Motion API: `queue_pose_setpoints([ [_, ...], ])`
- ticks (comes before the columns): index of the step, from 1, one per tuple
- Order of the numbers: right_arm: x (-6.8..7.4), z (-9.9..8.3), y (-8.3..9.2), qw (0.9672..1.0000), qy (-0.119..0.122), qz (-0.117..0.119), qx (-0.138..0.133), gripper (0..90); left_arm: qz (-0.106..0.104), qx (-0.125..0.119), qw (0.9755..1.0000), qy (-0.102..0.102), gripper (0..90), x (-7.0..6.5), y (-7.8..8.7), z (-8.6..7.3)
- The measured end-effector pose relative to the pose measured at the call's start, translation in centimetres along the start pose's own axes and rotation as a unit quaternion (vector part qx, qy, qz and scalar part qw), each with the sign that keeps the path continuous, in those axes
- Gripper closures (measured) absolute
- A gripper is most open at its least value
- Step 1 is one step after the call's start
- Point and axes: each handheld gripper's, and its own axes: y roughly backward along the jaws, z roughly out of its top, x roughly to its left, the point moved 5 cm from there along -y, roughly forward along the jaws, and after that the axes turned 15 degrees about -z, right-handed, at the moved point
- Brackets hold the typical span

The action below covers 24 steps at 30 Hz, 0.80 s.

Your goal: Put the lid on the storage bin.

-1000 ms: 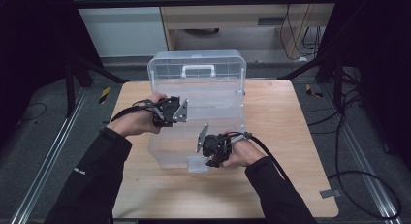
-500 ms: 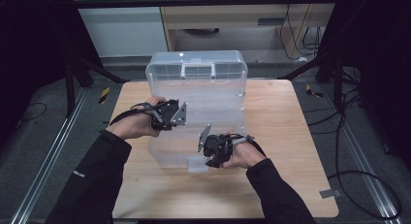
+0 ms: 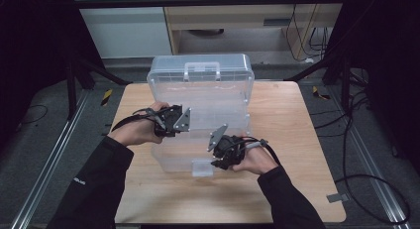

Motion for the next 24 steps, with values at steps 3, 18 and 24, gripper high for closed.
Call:
queue_pose_setpoints([
  [3, -0.7, -0.9, 1.7, 0.9989, -0.033, -0.015, -0.03, 70.6, -0.005, -0.002, 0.9999, 0.011, 82.5, -0.2, -0.1, -0.1],
  [18, -4.5, -5.1, 8.2, 0.9642, -0.203, -0.095, -0.141, 89.8, 0.007, 0.0, 0.9999, 0.008, 82.0, -0.1, -0.1, 0.1],
  [24, -6.5, -5.0, 9.4, 0.9379, -0.262, -0.124, -0.19, 90.0, 0.007, -0.002, 0.9999, 0.009, 81.9, -0.1, -0.1, 0.1],
])
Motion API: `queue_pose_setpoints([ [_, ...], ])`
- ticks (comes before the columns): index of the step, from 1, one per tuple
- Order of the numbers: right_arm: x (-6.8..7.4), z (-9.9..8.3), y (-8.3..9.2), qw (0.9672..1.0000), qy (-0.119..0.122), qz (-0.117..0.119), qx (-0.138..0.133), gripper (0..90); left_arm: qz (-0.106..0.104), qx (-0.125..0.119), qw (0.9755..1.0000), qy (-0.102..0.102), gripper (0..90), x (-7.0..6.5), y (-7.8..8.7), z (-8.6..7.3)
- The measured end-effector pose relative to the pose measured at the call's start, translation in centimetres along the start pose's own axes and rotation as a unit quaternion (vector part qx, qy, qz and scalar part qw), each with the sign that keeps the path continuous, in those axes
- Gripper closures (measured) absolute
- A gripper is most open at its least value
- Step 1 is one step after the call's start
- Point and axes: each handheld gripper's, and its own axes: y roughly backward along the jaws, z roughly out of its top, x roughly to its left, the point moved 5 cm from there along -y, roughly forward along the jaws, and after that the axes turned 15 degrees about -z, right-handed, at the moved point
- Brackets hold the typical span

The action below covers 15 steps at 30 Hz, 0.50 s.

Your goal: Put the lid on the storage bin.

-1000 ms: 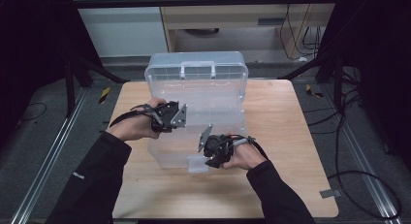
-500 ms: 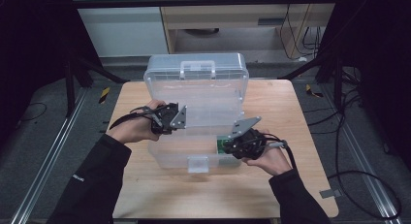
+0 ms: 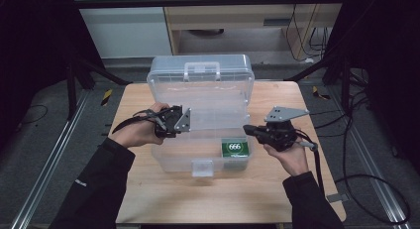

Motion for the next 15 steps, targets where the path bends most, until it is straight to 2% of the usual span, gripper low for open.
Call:
queue_pose_setpoints([
  [2, -0.7, 0.5, -0.1, 0.9995, -0.022, -0.011, -0.017, 90.0, -0.001, -0.001, 1.0, 0.0, 81.9, 0.0, 0.0, 0.0],
  [3, -1.0, 0.7, -0.2, 0.9993, -0.025, -0.018, -0.021, 90.0, -0.01, 0.0, 0.9998, 0.015, 81.9, -0.3, -0.1, -0.1],
  [8, -2.1, 1.5, -1.0, 0.9974, -0.047, -0.037, -0.039, 89.9, -0.01, -0.001, 0.9999, 0.014, 81.9, -0.4, -0.1, -0.1],
  [15, -2.8, 2.4, -2.2, 0.9956, -0.06, -0.055, -0.047, 89.7, -0.012, -0.006, 0.9998, 0.018, 81.7, -0.6, -0.1, -0.2],
])
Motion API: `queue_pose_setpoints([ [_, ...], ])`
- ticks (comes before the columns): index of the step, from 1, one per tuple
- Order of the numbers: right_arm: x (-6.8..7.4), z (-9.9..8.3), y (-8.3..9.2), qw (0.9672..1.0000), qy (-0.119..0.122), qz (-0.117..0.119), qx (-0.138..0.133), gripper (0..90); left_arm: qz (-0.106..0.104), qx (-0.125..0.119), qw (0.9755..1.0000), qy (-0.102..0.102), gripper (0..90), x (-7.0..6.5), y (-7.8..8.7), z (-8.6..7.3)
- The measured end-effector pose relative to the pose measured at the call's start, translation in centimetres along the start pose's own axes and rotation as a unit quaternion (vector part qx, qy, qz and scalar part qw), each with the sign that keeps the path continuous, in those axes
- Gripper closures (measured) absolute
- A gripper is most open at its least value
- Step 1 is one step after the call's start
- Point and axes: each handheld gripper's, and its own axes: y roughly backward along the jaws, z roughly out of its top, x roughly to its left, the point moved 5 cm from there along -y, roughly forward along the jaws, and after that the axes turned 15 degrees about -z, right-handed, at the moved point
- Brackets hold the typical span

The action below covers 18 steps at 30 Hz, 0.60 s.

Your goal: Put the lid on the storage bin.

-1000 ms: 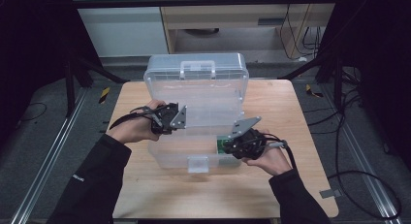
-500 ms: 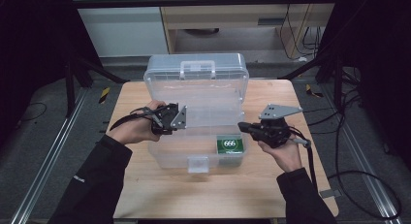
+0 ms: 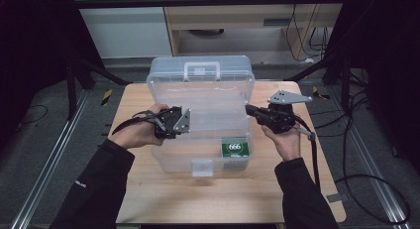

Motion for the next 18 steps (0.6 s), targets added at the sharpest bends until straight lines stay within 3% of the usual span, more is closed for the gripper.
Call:
queue_pose_setpoints([
  [5, -0.4, 0.3, -0.9, 0.9999, -0.007, -0.011, -0.001, 89.2, 0.0, -0.002, 1.0, -0.004, 81.6, -0.1, -0.1, 0.0],
  [6, -0.4, 0.4, -1.0, 0.9999, -0.008, -0.013, -0.003, 89.0, 0.007, -0.002, 0.9999, -0.015, 81.6, 0.0, -0.1, 0.1],
  [18, -1.5, 1.0, -1.6, 0.9992, -0.026, -0.03, -0.011, 90.0, 0.001, -0.004, 0.9998, -0.02, 81.4, -0.3, -0.3, 0.1],
])
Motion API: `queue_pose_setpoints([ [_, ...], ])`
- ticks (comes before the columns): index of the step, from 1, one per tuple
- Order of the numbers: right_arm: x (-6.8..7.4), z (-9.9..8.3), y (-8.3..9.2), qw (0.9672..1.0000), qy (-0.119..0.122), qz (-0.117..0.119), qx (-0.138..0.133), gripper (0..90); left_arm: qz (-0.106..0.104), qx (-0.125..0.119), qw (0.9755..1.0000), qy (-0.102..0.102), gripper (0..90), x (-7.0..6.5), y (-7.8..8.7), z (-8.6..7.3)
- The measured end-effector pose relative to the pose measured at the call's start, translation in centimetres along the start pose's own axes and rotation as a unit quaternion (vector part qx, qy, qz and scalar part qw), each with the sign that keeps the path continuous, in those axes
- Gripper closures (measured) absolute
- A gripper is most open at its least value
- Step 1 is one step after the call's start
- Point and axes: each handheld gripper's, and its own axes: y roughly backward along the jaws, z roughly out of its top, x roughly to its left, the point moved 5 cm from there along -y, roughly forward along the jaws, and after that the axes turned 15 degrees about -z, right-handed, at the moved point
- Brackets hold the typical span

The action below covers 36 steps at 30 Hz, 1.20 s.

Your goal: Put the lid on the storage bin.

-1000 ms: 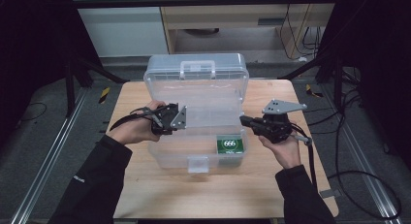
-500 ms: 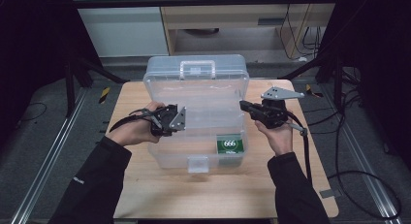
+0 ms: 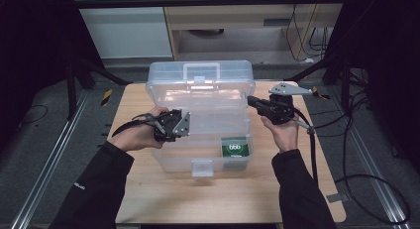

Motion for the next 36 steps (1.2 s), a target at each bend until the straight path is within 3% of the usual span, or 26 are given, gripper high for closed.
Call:
queue_pose_setpoints([
  [18, -0.7, -0.1, -0.1, 0.9999, -0.005, -0.003, 0.01, 90.0, -0.013, -0.01, 0.9999, -0.005, 80.4, -0.6, -0.4, -0.2],
  [24, -0.7, -0.1, 0.0, 0.9999, -0.005, 0.001, 0.012, 90.0, -0.018, -0.05, 0.9986, -0.001, 71.9, -0.7, -0.5, 0.1],
  [29, -0.7, -0.1, 0.1, 0.9999, -0.003, 0.003, 0.011, 89.6, -0.029, -0.107, 0.9938, 0.012, 64.5, -0.7, -0.6, 0.8],
  [33, -0.7, -0.2, 0.2, 0.9999, -0.003, 0.003, 0.012, 89.3, -0.039, -0.165, 0.985, 0.03, 59.2, -0.8, -0.9, 1.1],
  [34, -0.7, -0.2, 0.2, 0.9999, -0.004, 0.003, 0.012, 89.3, -0.043, -0.183, 0.9813, 0.04, 58.5, -0.8, -1.0, 1.2],
  [36, -0.7, -0.2, 0.2, 0.9999, -0.004, 0.003, 0.013, 89.2, -0.045, -0.205, 0.9764, 0.05, 55.9, -0.8, -1.2, 1.3],
])
